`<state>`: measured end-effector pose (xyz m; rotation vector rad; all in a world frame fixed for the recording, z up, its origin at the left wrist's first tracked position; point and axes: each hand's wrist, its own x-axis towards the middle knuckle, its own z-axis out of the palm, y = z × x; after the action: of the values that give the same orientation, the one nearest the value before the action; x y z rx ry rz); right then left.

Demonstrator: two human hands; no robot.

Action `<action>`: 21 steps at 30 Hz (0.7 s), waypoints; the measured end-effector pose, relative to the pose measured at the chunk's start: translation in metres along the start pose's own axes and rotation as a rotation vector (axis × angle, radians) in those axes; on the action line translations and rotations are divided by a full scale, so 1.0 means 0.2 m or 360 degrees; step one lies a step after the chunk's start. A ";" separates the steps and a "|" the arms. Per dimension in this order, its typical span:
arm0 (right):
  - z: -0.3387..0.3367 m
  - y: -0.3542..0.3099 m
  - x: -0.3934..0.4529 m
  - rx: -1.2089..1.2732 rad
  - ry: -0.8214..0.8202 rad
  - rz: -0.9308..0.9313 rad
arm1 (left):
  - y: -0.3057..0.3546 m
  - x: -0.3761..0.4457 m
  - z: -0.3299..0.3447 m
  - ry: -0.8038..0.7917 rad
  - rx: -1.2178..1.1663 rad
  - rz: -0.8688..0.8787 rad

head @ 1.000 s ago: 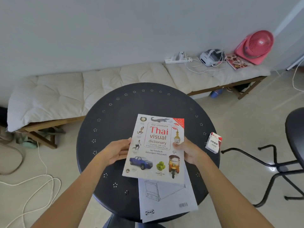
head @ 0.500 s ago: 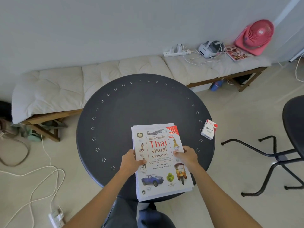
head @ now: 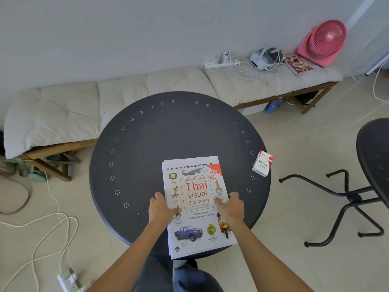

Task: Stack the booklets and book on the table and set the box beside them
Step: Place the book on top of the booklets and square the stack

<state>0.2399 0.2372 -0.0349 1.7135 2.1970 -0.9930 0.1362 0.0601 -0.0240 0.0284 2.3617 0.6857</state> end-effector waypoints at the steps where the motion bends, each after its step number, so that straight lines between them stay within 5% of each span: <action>1: 0.01 0.00 0.00 0.0057 -0.0023 0.0028 | 0.01 0.00 0.00 -0.0046 -0.0075 -0.0035; 9: -0.08 -0.01 0.08 0.0301 -0.0382 0.0194 | 0.01 0.08 -0.02 -0.0286 -0.0527 -0.0282; 17: -0.02 -0.03 0.05 0.0296 -0.0231 0.0225 | 0.03 0.05 -0.01 -0.0236 -0.0634 -0.0329; 21: -0.06 -0.04 0.03 0.0462 -0.0387 0.0163 | 0.01 0.06 -0.04 -0.0264 -0.0714 -0.0267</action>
<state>0.2333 0.2474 -0.0250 1.6909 1.8682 -1.4657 0.1219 0.0612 -0.0258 -0.2934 1.9811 1.0683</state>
